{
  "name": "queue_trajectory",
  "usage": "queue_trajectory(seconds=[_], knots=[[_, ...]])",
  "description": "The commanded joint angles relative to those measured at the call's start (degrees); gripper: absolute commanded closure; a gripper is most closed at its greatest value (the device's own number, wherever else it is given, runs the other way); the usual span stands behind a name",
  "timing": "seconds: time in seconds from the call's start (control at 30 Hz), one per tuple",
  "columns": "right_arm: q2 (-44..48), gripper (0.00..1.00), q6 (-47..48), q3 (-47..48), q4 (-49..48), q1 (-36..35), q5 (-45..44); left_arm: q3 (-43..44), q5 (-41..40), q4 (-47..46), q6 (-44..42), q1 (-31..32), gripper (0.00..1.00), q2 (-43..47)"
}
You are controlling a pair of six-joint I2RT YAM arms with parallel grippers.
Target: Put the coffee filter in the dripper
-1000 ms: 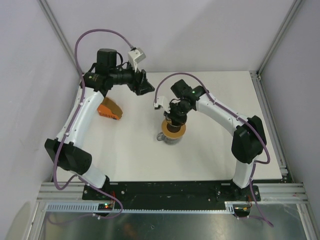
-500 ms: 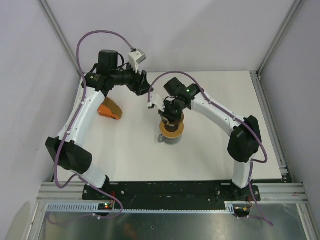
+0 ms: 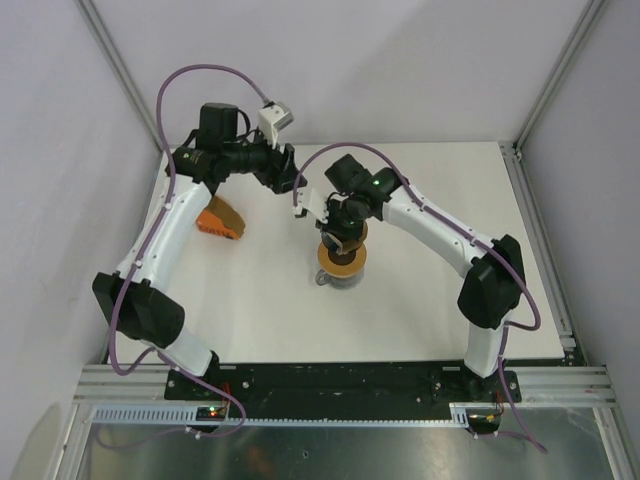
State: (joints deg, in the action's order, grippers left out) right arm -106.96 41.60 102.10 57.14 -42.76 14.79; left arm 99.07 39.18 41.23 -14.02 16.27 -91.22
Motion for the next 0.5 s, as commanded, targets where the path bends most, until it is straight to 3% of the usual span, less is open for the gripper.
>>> queue_trajectory(seconds=[0.0,0.1,0.2,0.37,0.47], knots=[[3.63,0.89,-0.62,2.28,0.23,0.05,-1.21,-0.83,0.56,-0.27,-0.94,-0.01,0.25,0.21],[3.78,0.78,-1.13,2.13,-0.16,0.06,-0.59,-0.76,0.73,-0.28,-0.98,0.05,0.25,0.07],[3.98,0.75,-1.11,2.25,0.05,0.05,0.21,-0.69,0.77,-0.25,-1.05,0.24,0.25,-0.06],[3.19,0.95,-0.55,0.69,0.94,-0.04,1.21,-1.77,1.09,-0.27,-1.04,1.6,0.29,-0.11],[2.69,0.99,-0.68,-1.01,0.13,0.28,2.66,-3.56,1.82,-0.28,-0.58,2.97,0.33,-0.19]])
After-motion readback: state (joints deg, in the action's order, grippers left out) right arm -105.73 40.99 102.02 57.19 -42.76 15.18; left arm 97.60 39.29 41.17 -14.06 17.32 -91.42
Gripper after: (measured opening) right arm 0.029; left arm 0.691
